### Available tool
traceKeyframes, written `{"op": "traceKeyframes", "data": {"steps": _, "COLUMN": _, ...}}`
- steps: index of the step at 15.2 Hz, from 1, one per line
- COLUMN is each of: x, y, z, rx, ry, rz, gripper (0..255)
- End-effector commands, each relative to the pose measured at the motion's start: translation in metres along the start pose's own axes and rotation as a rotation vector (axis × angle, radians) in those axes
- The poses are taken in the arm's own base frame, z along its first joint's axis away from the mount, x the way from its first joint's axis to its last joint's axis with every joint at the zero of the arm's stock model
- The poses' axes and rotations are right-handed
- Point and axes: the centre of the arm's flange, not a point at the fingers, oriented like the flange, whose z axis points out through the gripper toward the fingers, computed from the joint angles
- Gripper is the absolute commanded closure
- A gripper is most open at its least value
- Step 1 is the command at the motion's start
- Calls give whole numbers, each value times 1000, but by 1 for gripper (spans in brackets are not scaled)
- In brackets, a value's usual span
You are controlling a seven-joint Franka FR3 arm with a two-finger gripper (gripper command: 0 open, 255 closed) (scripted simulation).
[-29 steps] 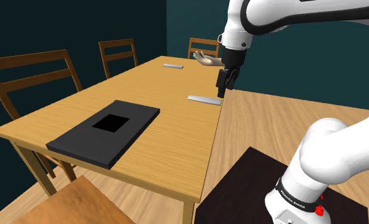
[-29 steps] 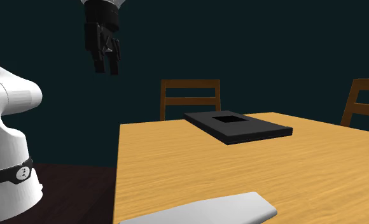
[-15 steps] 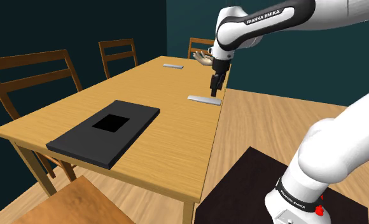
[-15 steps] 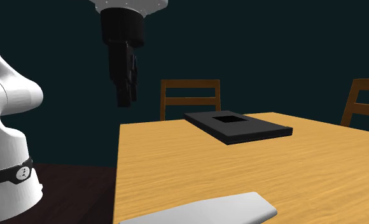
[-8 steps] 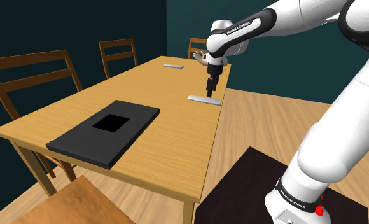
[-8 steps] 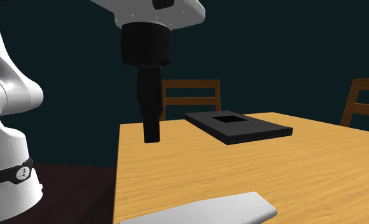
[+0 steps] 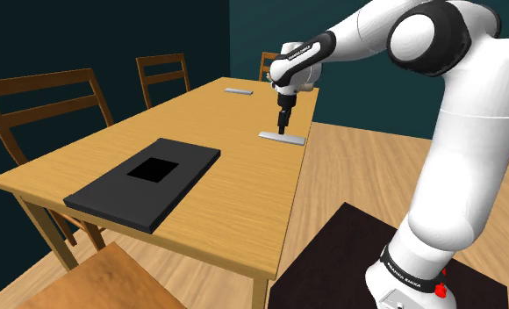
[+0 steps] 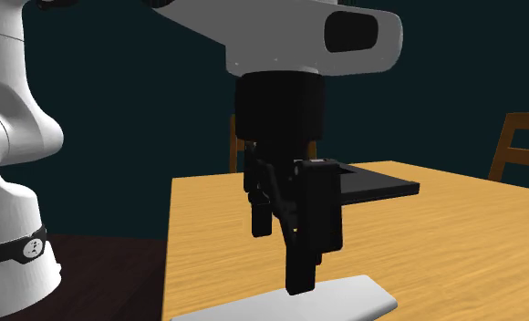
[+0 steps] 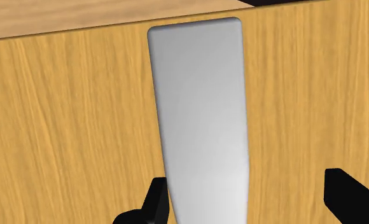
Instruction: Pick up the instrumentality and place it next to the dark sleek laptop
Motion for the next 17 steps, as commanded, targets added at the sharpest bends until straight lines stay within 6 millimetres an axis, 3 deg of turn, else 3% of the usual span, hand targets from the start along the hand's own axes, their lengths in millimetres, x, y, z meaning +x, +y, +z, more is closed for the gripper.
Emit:
{"op": "traceKeyframes", "data": {"steps": 1, "x": 11, "y": 20, "z": 10, "rx": 1, "ry": -2, "rz": -21, "gripper": 0}}
{"op": "traceKeyframes", "data": {"steps": 9, "x": 10, "y": 20, "z": 50, "rx": 1, "ry": -2, "rz": -21, "gripper": 0}}
{"op": "traceKeyframes", "data": {"steps": 16, "x": 10, "y": 20, "z": 50, "rx": 1, "ry": -2, "rz": -21, "gripper": 0}}
{"op": "traceKeyframes", "data": {"steps": 17, "x": 10, "y": 20, "z": 50, "rx": 1, "ry": -2, "rz": -21, "gripper": 255}}
